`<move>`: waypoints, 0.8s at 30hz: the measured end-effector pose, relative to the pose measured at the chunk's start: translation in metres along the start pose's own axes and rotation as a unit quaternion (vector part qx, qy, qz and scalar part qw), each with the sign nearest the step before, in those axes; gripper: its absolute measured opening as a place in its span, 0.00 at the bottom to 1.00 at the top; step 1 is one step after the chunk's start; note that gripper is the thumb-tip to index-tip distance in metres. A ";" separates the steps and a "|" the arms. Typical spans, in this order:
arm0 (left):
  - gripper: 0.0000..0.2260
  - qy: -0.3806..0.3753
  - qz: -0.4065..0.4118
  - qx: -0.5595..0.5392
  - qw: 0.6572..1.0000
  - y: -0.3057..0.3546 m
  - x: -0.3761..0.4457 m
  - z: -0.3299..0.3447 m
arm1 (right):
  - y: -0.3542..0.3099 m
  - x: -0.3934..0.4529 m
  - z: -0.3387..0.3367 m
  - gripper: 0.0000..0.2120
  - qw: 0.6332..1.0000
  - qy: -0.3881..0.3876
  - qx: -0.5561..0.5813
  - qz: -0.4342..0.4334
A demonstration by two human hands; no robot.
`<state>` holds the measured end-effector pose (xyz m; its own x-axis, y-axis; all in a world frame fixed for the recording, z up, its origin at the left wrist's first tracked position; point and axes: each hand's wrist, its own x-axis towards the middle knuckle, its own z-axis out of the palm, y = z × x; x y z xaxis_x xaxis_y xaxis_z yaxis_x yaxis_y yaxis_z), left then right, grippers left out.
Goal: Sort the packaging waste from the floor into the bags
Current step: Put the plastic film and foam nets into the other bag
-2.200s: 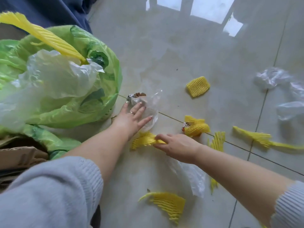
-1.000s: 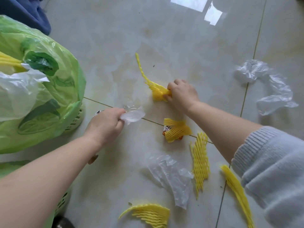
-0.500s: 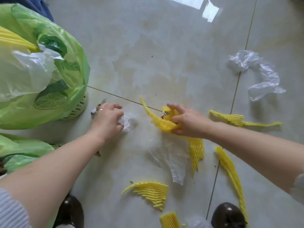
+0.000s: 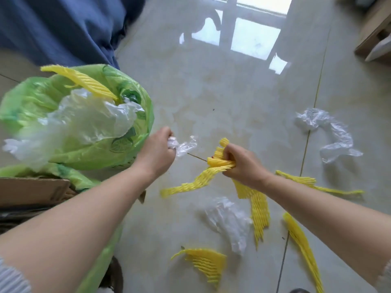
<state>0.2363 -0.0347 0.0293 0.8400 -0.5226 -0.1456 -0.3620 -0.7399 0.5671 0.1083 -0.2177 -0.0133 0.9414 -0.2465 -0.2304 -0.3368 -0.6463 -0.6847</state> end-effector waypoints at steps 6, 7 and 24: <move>0.05 0.135 0.103 -0.108 0.980 0.040 -0.022 -0.100 | -0.095 0.004 -0.029 0.10 0.975 0.116 0.188 -0.020; 0.04 0.158 0.103 -0.128 0.974 0.039 -0.028 -0.115 | -0.109 0.005 -0.030 0.09 0.971 0.123 0.202 -0.030; 0.13 -0.164 -0.167 0.044 0.971 -0.075 0.027 -0.226 | -0.287 0.146 0.034 0.10 0.914 -0.032 -0.317 -0.252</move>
<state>0.3778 0.1029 0.1660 0.7476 -0.3444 -0.5679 -0.1375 -0.9168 0.3749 0.3427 -0.0438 0.1264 0.9725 0.2271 -0.0507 0.2146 -0.9596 -0.1820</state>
